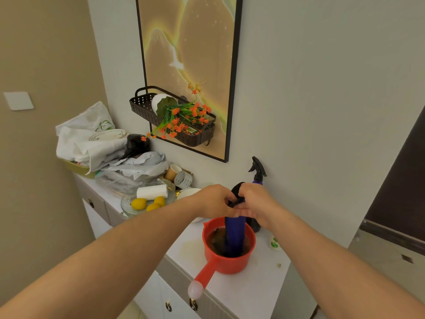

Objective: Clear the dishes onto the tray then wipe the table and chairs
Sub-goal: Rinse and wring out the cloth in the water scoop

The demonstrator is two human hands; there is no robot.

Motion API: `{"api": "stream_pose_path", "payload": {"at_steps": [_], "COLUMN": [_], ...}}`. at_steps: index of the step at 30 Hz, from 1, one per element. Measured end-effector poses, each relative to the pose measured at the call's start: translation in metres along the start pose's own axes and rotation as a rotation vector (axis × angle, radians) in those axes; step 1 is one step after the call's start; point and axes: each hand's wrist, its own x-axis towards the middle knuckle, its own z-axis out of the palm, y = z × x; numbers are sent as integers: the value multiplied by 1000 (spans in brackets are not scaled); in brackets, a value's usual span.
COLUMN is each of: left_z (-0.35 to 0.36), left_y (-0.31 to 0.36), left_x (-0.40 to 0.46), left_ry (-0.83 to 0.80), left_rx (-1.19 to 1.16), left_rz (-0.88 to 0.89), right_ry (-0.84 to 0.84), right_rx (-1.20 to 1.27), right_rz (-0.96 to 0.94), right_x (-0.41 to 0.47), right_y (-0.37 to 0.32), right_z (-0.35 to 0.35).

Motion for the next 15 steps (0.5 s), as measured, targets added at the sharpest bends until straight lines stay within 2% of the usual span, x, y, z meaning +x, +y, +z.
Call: {"api": "stream_pose_path", "payload": {"at_steps": [3,4,5,7,10,13,15], "left_z": [1,0,0,-3,-8,-11,-12], "left_y": [-1,-1,-1,-3,-6,-6,-4], "left_x": [3,4,5,7,8,8,9], "left_ry": [0,-4,0,25,66,83,110], "left_rx": [79,96,110,123,135,164,201], "left_rz": [13,14,13,-8,-50,-46,-42], "right_ry": [18,27,13,2,117,182,174], "right_rx": [-8,-88,-286,-602,-934,-1172,-1220], "right_rz": [61,5,-105,-200,-330,-417,-423], "right_x": [8,12,16,16,25,21,16], "right_y": [2,3,6,12,25,25,20], "right_z": [-2,-5,-9,-17,-31,-38,-40]}}
